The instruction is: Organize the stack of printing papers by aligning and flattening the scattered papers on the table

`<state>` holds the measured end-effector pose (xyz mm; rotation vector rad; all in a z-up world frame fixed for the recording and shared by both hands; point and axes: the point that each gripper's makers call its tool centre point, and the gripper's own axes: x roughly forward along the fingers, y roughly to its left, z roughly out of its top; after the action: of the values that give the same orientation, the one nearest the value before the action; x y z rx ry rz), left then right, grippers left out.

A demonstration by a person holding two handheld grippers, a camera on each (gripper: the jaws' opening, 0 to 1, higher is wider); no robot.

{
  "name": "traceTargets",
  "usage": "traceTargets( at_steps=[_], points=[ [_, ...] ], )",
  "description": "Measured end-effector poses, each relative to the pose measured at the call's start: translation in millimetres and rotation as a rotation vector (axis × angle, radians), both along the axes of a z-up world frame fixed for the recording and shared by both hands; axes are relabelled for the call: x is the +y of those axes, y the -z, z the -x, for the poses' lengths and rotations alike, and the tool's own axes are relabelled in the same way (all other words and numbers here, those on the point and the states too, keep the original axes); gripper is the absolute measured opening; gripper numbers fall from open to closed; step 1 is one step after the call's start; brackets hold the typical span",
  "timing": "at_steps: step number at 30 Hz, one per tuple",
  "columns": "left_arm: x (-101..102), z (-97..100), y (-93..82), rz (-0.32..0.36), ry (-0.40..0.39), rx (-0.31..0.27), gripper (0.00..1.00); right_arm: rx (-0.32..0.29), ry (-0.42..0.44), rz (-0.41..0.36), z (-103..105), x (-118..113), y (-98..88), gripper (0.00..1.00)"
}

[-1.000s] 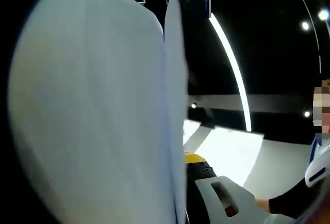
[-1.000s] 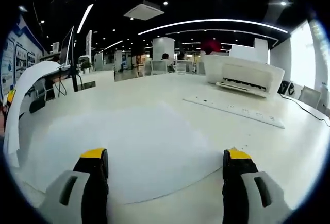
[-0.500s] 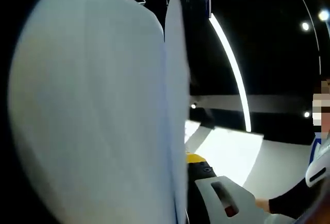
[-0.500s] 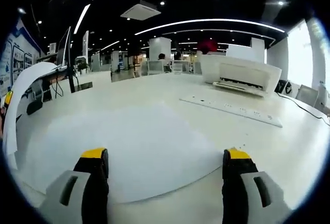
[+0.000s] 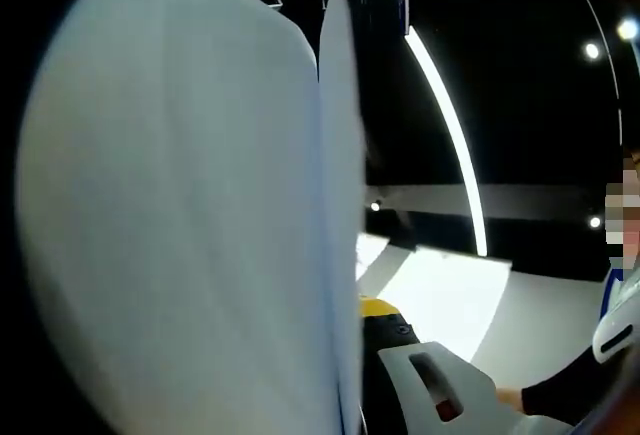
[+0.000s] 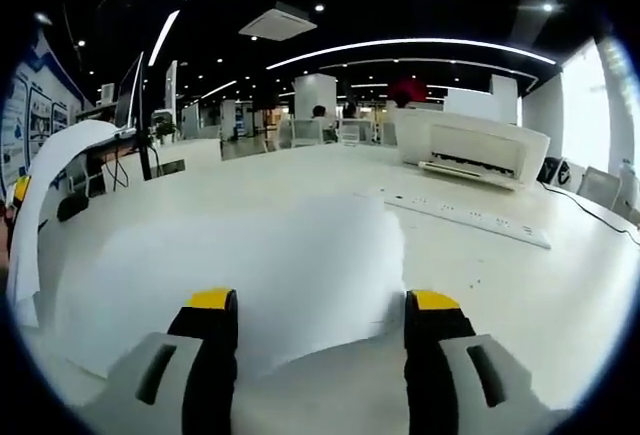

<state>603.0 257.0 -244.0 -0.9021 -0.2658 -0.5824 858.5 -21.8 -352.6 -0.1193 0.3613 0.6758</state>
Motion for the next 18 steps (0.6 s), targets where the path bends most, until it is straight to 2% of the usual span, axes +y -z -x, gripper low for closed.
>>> traceTargets(
  at_steps=[6,18],
  points=[
    [-0.9,0.6,-0.9,0.000,0.001,0.000,0.06,0.003,-0.025,0.000,-2.4,1.2,-0.3,0.42],
    [-1.9,1.8,-1.7,0.003,0.004,0.001,0.06,-0.001,-0.075,0.007,8.3,12.1,0.8,0.24]
  ],
)
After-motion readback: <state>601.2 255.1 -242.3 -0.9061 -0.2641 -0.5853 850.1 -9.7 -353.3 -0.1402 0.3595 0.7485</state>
